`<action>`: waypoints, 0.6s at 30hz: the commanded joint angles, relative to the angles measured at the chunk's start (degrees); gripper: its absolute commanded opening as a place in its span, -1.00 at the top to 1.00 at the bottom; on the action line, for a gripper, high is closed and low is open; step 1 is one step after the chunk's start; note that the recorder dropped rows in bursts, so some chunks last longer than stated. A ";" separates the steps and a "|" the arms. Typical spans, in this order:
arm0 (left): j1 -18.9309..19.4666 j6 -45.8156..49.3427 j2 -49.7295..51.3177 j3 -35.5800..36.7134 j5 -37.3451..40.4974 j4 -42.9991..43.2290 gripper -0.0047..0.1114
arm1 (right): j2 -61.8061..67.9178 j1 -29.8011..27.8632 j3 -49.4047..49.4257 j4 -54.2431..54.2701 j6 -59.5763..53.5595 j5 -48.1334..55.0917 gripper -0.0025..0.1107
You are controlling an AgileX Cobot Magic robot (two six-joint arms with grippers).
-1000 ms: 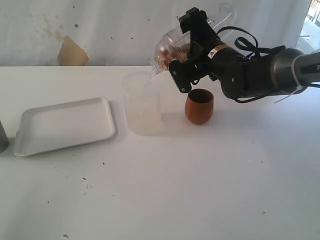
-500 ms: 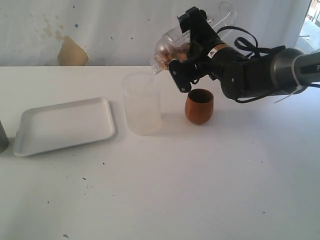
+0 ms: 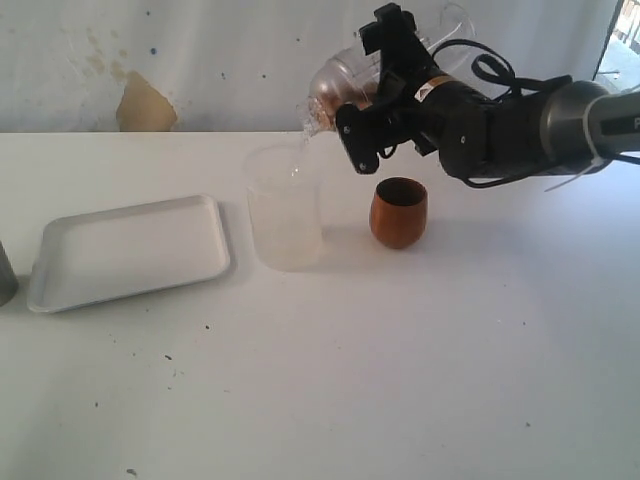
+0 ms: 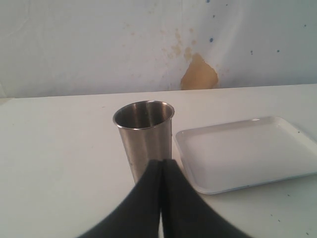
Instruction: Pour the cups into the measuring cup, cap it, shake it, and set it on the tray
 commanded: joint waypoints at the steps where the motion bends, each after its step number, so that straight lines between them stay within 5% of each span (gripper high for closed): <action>1: -0.26 0.14 -0.25 0.27 -0.58 0.11 0.92 | -0.83 -0.25 -1.92 1.20 -0.86 -1.26 0.96; 18: -0.26 0.14 -0.25 0.27 -0.58 0.11 0.92 | -0.83 0.17 -3.80 -3.47 -0.86 1.00 0.96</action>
